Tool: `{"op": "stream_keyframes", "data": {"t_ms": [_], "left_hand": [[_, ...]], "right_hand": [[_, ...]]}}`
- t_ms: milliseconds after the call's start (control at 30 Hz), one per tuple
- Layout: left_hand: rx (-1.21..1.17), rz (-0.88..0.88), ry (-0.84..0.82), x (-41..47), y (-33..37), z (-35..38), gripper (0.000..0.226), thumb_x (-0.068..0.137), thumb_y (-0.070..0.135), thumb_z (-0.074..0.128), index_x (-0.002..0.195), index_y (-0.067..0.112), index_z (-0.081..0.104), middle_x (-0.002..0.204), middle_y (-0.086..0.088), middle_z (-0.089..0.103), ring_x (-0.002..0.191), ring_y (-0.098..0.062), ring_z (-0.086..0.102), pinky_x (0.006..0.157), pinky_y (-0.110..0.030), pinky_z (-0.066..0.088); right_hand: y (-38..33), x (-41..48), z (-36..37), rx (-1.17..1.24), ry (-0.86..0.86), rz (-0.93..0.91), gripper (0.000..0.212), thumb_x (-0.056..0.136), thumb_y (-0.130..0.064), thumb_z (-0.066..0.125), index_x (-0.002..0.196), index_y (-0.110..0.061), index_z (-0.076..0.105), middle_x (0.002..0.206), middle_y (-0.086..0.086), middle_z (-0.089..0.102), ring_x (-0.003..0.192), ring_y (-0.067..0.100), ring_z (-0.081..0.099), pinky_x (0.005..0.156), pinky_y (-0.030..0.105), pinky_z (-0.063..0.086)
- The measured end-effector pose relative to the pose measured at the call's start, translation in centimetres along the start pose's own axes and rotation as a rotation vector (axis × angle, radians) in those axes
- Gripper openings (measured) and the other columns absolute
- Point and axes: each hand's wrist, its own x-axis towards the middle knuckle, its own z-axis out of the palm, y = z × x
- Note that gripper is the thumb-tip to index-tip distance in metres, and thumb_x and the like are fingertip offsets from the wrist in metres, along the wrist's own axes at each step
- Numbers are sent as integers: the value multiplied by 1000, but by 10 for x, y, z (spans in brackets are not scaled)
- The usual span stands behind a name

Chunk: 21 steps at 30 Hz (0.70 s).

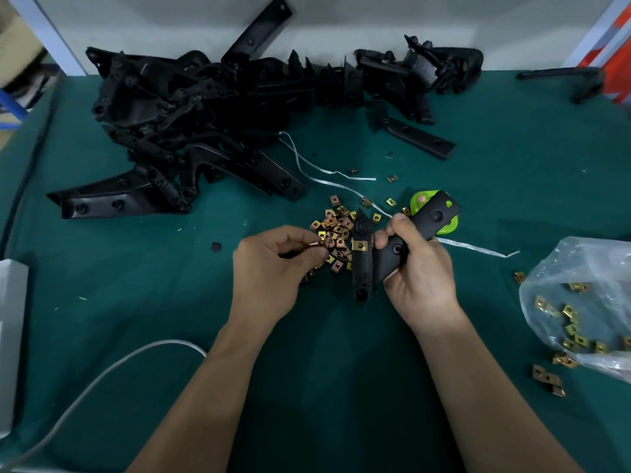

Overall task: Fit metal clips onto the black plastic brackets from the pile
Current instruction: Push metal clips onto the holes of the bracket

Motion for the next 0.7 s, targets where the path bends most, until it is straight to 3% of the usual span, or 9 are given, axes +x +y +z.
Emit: {"op": "stream_keyframes", "data": {"t_ms": [133,333,700], "left_hand": [[-223,-46,-79,-1,4,0,24,81,5,82,84,28,78,84,0,79,73,-9,72,64,-17,54],[-491,-119,-283,-3,11,3,36,93,-9,61,92,24,76,99,-8,78,88,-15,74,67,-18,54],[-391,-71,-274,-5,13,3,7,87,23,71,80,23,71,80,-9,75,67,-15,66,60,-19,48]], "right_hand": [[0,0,-1,-13,-22,-1,36,100,-16,59,64,-14,63,65,10,54,60,21,59,71,39,55],[1,0,-1,-13,-11,-2,33,99,-15,59,67,-13,61,66,11,54,62,22,58,72,40,54],[0,1,-1,-5,-5,-4,19,98,-11,60,80,-9,57,66,11,53,61,22,58,68,37,54]]}}
